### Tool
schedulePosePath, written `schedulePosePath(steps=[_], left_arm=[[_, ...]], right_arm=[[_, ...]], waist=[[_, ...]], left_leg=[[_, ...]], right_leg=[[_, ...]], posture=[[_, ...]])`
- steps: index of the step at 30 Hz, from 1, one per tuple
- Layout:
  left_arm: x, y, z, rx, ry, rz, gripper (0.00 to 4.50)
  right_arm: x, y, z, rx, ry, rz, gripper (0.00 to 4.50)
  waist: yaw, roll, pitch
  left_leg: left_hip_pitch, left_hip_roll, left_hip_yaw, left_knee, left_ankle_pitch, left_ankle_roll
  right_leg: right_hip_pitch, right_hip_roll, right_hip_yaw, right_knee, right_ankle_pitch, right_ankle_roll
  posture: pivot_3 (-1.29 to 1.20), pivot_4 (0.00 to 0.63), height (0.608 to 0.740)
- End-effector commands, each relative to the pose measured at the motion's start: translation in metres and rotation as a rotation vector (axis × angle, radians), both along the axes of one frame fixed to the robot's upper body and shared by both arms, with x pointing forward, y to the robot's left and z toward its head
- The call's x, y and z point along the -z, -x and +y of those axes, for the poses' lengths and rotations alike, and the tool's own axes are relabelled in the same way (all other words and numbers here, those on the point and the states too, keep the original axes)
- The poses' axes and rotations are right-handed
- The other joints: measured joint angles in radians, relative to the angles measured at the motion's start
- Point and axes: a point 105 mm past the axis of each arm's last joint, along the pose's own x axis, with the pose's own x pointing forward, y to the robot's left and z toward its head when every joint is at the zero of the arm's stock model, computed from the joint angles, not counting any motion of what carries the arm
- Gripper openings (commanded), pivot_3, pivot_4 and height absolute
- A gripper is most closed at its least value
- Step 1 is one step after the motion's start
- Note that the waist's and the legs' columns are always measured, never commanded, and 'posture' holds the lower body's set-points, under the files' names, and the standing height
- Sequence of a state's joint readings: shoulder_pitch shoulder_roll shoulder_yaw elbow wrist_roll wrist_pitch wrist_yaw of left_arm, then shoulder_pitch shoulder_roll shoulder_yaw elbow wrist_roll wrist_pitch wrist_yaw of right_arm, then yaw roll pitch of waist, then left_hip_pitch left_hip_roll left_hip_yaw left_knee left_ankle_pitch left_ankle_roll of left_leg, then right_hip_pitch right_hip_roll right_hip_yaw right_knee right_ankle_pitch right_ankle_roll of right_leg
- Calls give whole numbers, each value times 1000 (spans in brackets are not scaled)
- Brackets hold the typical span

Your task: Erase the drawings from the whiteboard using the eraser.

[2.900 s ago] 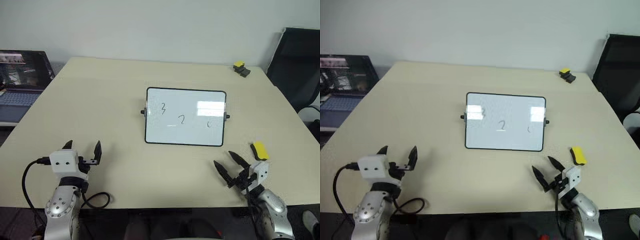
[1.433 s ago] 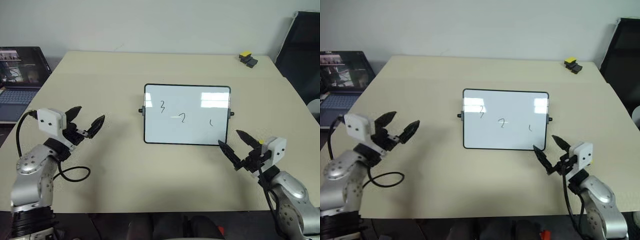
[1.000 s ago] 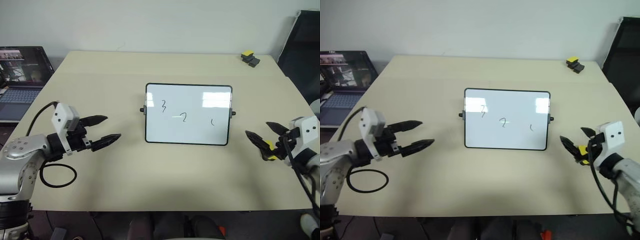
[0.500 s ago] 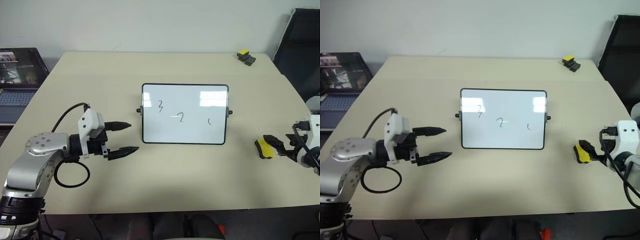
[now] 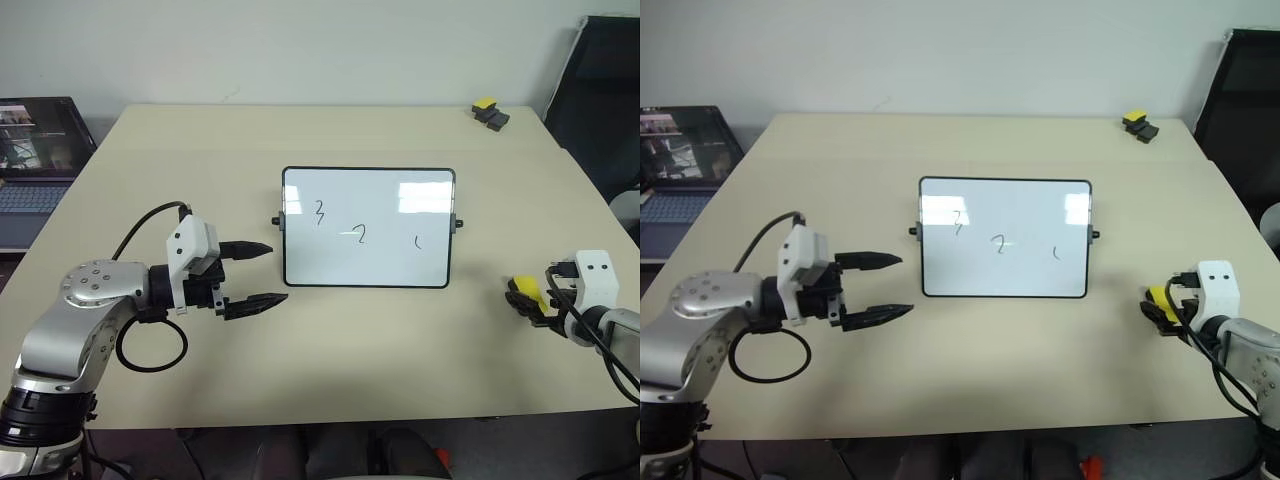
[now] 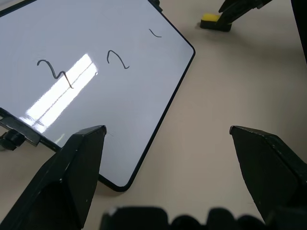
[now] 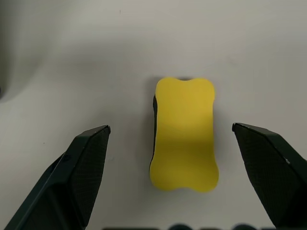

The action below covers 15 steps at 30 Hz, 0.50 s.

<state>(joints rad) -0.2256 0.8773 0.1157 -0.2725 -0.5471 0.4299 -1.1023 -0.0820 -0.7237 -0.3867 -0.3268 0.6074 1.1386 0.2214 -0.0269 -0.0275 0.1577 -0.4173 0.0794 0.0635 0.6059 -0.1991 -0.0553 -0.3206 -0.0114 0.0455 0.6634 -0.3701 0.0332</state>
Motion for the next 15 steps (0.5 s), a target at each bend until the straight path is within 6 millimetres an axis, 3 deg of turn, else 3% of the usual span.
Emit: schedulePosePath(steps=[1, 15], left_arm=[[-9, 3, -4, 16, -2, -42, 4494], [-12, 2, -4, -2, 18, -50, 4494]], right_arm=[[-9, -7, -1, -11, 23, -60, 4466], [-1, -19, -5, -3, -23, -72, 4466]], waist=[[0, 0, 0], [0, 1, 0]], left_leg=[[0, 0, 0, 0, 0, 0], [0, 0, 0, 2, 0, 0]], right_leg=[[0, 0, 0, 0, 0, 0], [0, 1, 0, 1, 0, 0]], posture=[[0, 150, 740], [0, 150, 740]])
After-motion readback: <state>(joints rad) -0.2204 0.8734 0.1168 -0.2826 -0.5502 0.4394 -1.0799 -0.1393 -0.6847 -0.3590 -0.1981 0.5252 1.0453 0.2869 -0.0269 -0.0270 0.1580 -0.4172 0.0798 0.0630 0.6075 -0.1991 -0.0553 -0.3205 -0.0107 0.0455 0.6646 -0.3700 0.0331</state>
